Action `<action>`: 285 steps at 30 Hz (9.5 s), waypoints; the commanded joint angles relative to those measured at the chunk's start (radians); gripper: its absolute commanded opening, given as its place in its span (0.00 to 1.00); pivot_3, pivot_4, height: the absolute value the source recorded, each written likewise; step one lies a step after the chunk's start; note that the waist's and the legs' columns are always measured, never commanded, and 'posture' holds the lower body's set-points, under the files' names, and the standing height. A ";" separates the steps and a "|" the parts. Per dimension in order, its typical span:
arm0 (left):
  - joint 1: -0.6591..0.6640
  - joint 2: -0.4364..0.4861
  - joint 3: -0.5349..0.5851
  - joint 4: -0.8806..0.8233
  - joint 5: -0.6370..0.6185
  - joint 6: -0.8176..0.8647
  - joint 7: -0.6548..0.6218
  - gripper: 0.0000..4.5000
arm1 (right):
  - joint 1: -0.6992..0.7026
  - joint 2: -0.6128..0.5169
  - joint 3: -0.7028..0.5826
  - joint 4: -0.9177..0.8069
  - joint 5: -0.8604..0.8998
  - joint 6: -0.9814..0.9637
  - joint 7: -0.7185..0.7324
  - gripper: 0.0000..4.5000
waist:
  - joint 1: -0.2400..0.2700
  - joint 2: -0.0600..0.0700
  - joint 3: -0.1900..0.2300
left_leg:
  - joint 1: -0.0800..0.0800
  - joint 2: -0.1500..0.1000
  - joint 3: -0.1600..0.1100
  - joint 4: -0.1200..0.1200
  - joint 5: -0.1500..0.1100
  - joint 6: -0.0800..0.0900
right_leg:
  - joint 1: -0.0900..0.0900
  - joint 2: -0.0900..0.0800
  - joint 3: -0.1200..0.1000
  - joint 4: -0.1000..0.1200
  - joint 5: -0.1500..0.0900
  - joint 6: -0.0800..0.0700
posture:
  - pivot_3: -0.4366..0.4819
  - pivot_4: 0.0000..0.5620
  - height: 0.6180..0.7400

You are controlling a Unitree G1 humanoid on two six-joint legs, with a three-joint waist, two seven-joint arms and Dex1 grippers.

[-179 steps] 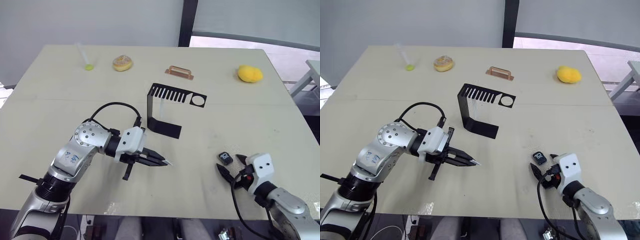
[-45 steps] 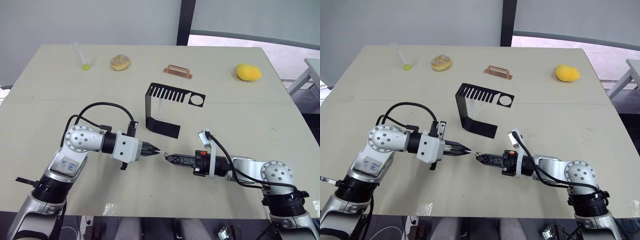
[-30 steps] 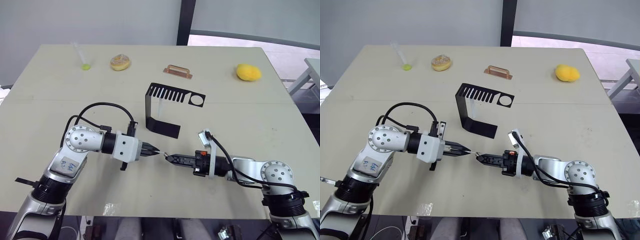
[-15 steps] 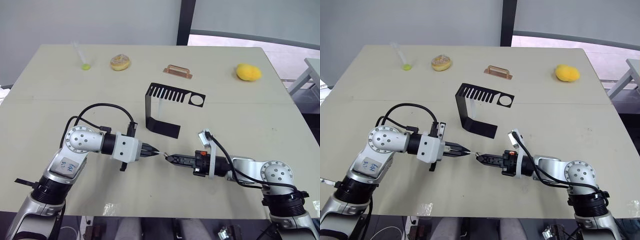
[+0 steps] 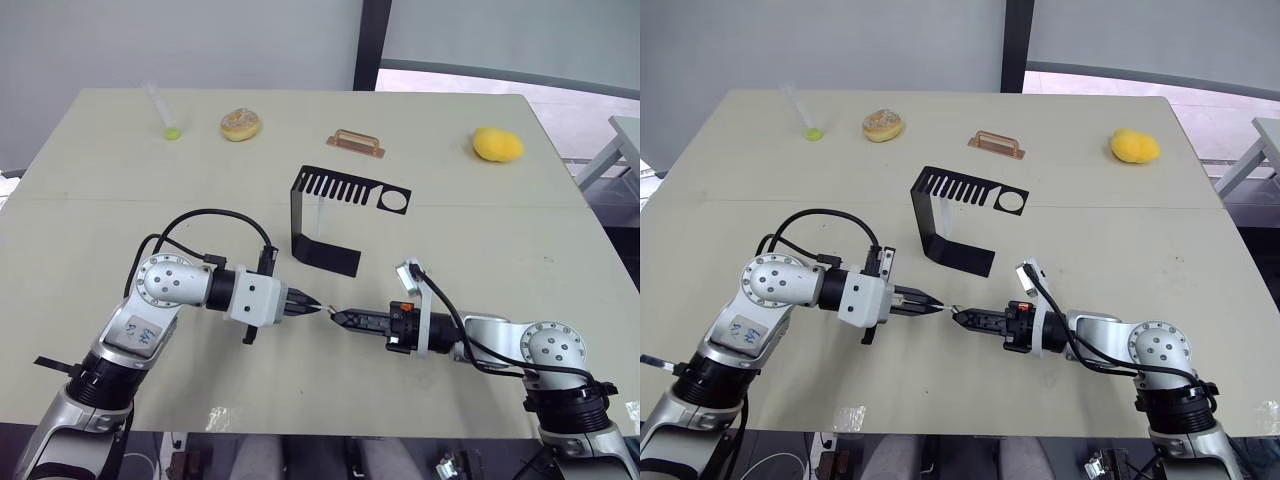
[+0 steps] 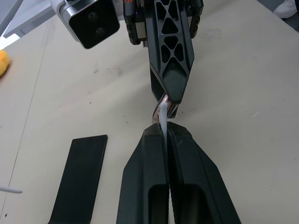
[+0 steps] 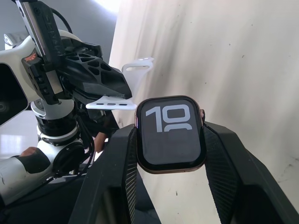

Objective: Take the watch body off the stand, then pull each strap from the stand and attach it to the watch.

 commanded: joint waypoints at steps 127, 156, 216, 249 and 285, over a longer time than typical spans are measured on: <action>-0.044 -0.117 -0.135 -0.044 0.233 0.072 0.057 0.00 | 0.001 0.006 0.060 -0.075 0.024 -0.009 0.034 0.34 | 0.002 0.000 0.000 | -0.002 0.000 -0.001 -0.001 0.000 0.000 | 0.000 0.000 -0.001 -0.004 0.000 0.000 | 0.48 0.27 1.00; 0.364 0.175 0.416 -0.118 -0.451 0.297 -0.103 1.00 | 0.098 -0.363 0.208 -0.403 -1.130 -0.775 0.792 0.34 | 0.003 0.002 0.002 | -0.006 -0.002 -0.003 -0.001 -0.002 0.002 | -0.003 -0.004 -0.004 -0.009 0.000 0.000 | 0.48 0.27 1.00; 0.619 0.043 0.752 0.046 -0.412 0.146 0.138 1.00 | 0.378 -0.149 -0.481 0.205 -1.260 -1.194 0.962 0.99 | -0.024 0.000 0.002 | 0.006 -0.001 0.002 -0.003 -0.002 0.002 | 0.005 -0.002 0.000 -0.003 0.000 0.000 | 0.48 0.27 1.00; 0.467 -0.335 0.189 -0.443 -0.160 0.456 0.838 0.89 | -0.257 0.309 0.132 0.660 -1.596 -1.136 0.772 0.00 | -0.021 0.000 0.002 | 0.004 -0.001 0.002 0.001 0.002 -0.005 | 0.002 -0.001 0.000 0.005 0.000 0.000 | 0.48 0.27 1.00; 0.078 -0.599 0.053 0.056 0.098 0.260 0.966 0.29 | -0.233 0.310 0.177 0.629 -1.616 -1.074 0.794 0.00 | -0.016 -0.002 0.000 | 0.006 -0.001 0.003 0.002 0.003 -0.008 | 0.003 0.000 0.000 0.006 0.000 0.001 | 0.48 0.27 1.00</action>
